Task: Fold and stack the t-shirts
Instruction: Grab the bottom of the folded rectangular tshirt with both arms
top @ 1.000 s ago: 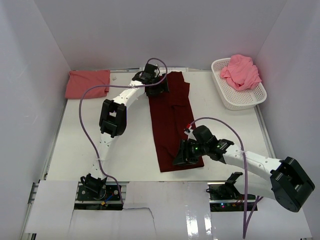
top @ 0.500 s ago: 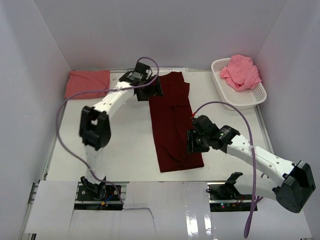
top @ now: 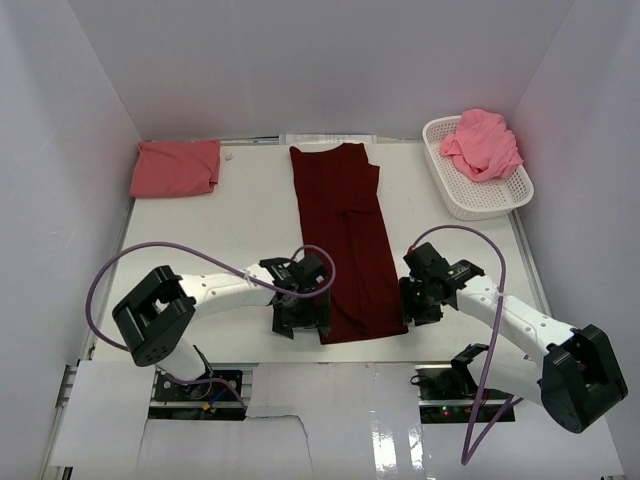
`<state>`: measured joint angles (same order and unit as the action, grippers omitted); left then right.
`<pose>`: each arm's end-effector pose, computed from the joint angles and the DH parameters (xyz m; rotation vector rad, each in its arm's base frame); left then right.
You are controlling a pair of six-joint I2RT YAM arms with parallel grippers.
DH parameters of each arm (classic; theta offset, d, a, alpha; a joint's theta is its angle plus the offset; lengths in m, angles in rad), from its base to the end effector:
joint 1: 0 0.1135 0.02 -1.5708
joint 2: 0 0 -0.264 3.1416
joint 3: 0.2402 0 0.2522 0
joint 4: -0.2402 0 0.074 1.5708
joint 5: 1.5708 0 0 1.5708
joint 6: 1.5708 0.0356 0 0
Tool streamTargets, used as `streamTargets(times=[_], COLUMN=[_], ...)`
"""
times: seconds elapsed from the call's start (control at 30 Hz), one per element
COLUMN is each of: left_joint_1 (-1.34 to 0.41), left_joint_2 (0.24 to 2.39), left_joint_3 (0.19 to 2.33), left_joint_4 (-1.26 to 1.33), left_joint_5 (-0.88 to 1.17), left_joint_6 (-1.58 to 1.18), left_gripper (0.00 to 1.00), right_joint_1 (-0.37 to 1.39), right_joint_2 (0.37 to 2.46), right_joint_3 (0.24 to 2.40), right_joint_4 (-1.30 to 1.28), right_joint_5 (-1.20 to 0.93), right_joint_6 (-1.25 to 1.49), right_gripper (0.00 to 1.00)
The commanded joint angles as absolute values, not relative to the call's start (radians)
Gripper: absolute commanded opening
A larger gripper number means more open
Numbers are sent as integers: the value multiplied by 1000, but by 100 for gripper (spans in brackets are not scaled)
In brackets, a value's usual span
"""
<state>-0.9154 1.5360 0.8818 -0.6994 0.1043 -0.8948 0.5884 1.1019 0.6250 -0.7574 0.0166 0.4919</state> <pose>0.1587 -0.2126 0.1691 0.0491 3.0677 -0.3620 0.1518 0.1006 0.1864 -0.1328 2.8326 0.2275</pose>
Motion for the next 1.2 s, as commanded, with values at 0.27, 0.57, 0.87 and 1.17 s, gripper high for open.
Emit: streamTargets(times=[0.27,0.57,0.87,1.17], left_joint_1=[-1046,-1048,-1058,-1069], left_joint_2=[1554,1552,1563,1583], left_joint_3=[926,914,907,913], left_joint_4=[-623,-621,-617,-617], left_joint_5=[15,-14,-2,-2], left_joint_6=[-1078,-1089,-1103,-1109], left_gripper=[98,96,81,36], right_joint_1=[580,580,580,580], right_joint_2=[1146,1209,1212,1206], right_joint_3=[591,581,580,577], right_joint_4=[-653,-634,-626,-626], right_joint_5=[-77,-64,-60,-67], right_joint_6=[472,476,482,479], right_gripper=[44,20,8,8])
